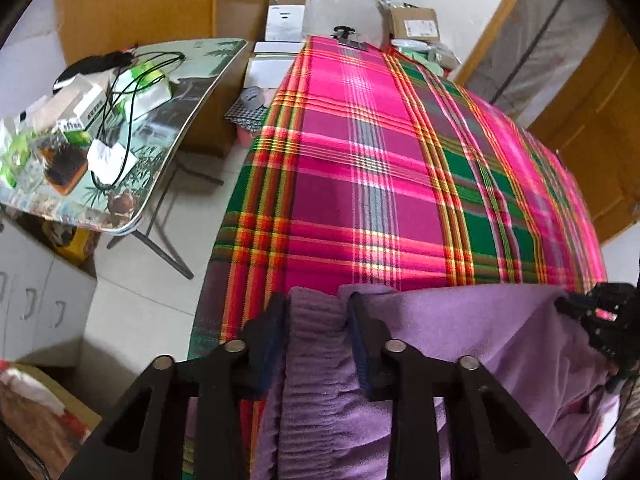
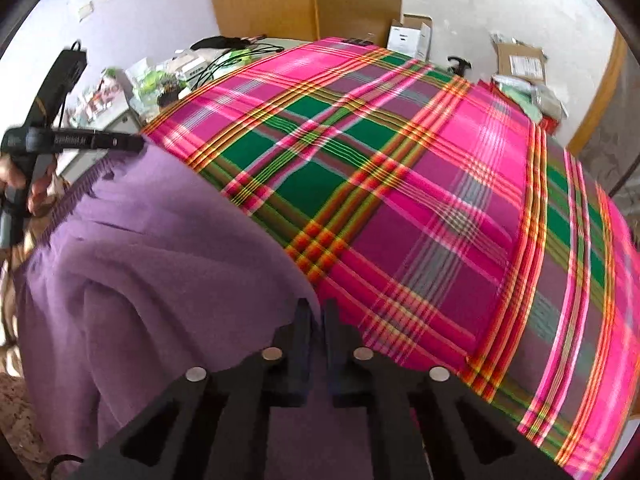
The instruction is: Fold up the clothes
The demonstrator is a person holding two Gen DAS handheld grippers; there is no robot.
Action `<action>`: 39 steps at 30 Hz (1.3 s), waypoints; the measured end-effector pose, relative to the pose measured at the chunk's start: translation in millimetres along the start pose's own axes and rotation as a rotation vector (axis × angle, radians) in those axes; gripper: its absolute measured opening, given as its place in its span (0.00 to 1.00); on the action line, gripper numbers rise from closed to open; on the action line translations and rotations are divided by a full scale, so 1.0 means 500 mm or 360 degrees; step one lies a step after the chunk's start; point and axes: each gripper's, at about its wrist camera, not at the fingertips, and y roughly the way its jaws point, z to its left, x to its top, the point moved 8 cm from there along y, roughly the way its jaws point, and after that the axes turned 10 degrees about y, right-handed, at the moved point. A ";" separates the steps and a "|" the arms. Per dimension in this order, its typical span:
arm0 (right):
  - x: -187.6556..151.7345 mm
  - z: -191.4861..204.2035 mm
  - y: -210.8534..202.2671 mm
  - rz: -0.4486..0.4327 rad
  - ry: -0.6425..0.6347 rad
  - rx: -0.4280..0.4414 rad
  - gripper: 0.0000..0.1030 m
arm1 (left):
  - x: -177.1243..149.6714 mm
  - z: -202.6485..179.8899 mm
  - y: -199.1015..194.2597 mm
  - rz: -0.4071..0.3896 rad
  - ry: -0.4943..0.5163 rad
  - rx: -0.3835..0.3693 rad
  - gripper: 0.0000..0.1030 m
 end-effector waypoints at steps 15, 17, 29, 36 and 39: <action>0.136 0.045 -0.015 -0.0278 -0.0167 -0.0260 0.02 | 0.019 0.068 -0.044 -0.0183 -0.0155 0.0022 0.26; 0.159 0.057 -0.005 -0.0287 -0.0190 -0.0273 0.02 | 0.018 0.081 -0.047 -0.0190 -0.0178 0.0038 0.26; 0.181 0.061 0.078 -0.0186 -0.0237 -0.0335 0.03 | 0.000 0.114 -0.011 -0.0134 -0.0261 0.0081 0.26; 0.155 0.052 -0.021 -0.0301 -0.0126 -0.0312 0.10 | -0.007 0.111 -0.036 -0.0151 -0.0284 0.0068 0.26; 0.118 0.050 -0.073 -0.0313 -0.0057 -0.0270 0.10 | -0.013 0.103 -0.063 -0.0170 -0.0271 0.0074 0.27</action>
